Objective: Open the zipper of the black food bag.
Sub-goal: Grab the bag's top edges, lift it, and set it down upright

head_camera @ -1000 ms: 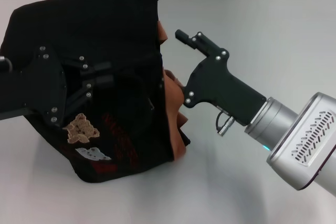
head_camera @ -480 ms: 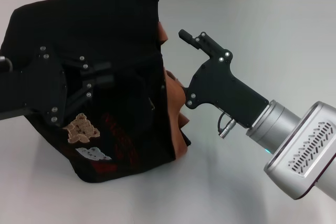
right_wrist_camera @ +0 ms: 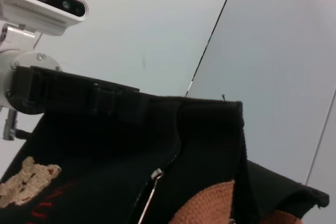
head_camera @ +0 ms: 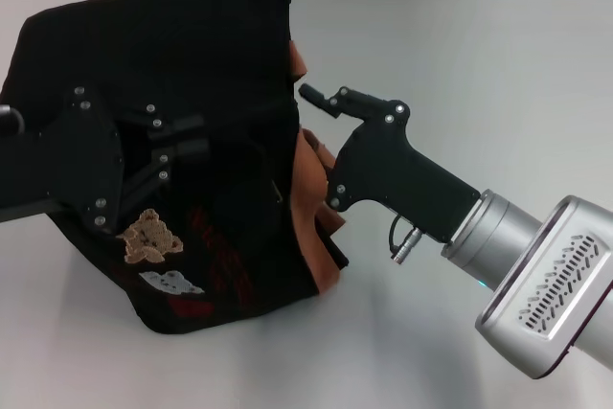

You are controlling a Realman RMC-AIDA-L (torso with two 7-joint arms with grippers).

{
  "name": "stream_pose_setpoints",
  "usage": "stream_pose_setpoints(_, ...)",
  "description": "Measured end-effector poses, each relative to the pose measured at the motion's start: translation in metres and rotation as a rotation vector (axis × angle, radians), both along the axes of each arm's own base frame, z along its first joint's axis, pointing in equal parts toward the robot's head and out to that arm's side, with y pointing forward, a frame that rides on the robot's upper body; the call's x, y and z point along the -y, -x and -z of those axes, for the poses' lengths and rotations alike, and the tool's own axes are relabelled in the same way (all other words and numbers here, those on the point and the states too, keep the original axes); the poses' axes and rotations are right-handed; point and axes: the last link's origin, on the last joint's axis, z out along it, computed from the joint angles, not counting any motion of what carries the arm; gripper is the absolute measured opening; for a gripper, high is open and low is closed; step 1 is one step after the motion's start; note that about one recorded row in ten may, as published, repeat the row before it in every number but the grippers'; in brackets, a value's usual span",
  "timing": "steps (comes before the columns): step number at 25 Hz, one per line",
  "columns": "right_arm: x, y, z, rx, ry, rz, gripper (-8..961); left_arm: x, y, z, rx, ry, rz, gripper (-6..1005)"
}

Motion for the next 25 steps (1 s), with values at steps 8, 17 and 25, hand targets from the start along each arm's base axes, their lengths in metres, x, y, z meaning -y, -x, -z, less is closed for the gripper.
stream_pose_setpoints(8,0.004,0.004,0.005,0.007,0.026,-0.017,274,0.003,0.001,0.001,0.008,0.002,-0.001,96)
stream_pose_setpoints(17,0.009,0.005,0.011,0.017,0.055,-0.014,-2,0.004,0.001,0.001,0.007,-0.005,0.004,96)
stream_pose_setpoints(25,0.008,0.002,0.009,0.010,0.044,0.007,-1,0.006,0.005,-0.002,0.013,-0.026,-0.007,96)
